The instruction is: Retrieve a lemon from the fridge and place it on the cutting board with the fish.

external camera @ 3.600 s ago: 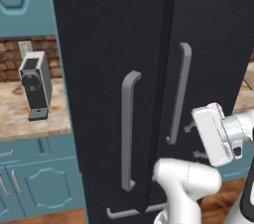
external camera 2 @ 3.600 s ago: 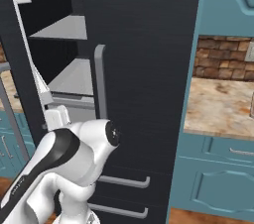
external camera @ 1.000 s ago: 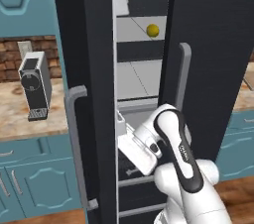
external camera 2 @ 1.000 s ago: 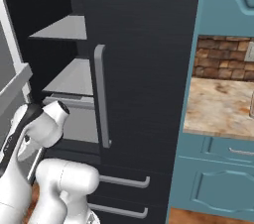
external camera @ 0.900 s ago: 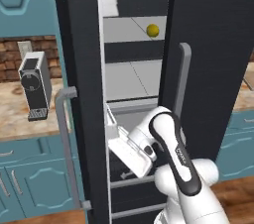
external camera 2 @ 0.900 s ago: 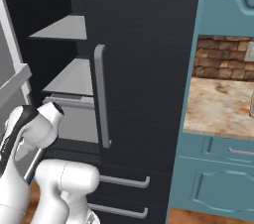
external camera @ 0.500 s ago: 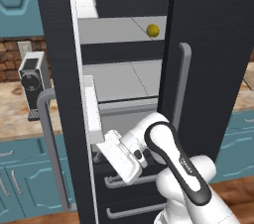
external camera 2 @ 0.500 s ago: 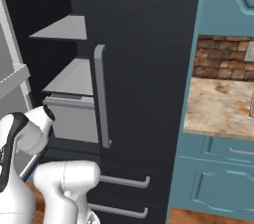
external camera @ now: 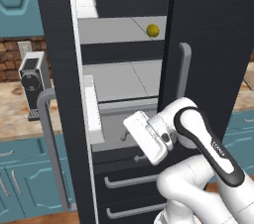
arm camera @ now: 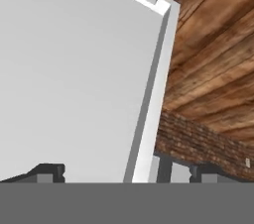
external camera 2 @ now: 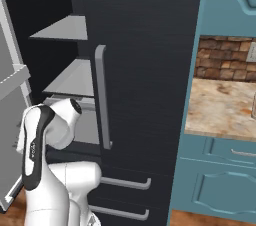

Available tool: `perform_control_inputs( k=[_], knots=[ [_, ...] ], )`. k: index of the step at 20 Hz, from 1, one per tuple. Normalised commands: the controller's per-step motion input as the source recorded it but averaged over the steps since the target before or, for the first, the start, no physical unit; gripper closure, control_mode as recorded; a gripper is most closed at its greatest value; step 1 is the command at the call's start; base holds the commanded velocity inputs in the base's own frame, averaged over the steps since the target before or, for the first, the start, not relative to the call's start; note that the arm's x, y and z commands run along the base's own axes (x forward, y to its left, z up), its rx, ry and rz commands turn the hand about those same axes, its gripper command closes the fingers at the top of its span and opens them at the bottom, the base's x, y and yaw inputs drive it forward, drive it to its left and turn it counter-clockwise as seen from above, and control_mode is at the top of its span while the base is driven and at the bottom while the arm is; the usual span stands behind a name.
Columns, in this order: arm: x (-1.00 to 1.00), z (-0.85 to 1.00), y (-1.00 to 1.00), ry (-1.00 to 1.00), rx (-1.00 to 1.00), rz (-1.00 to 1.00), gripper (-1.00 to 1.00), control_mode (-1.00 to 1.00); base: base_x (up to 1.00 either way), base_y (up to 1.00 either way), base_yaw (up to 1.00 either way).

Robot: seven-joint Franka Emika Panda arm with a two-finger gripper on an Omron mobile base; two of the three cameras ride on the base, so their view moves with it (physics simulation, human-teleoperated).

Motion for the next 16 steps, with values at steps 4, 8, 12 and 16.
perform_control_inputs(
  k=[4,8,12,16],
  knots=[
    [0.24,-0.01,-0.91,-0.51,-0.07,0.22,-1.00,-1.00,0.00,0.00,0.00],
    [0.00,0.00,-0.97,-0.69,-0.20,0.34,-1.00,-1.00,0.00,0.00,0.00],
    [0.00,0.00,-0.99,-0.64,-0.32,0.32,-1.00,-1.00,0.00,0.00,0.00],
    [0.00,0.00,-0.82,-0.59,-0.51,0.25,-1.00,-1.00,0.00,0.00,0.00]
  ],
)
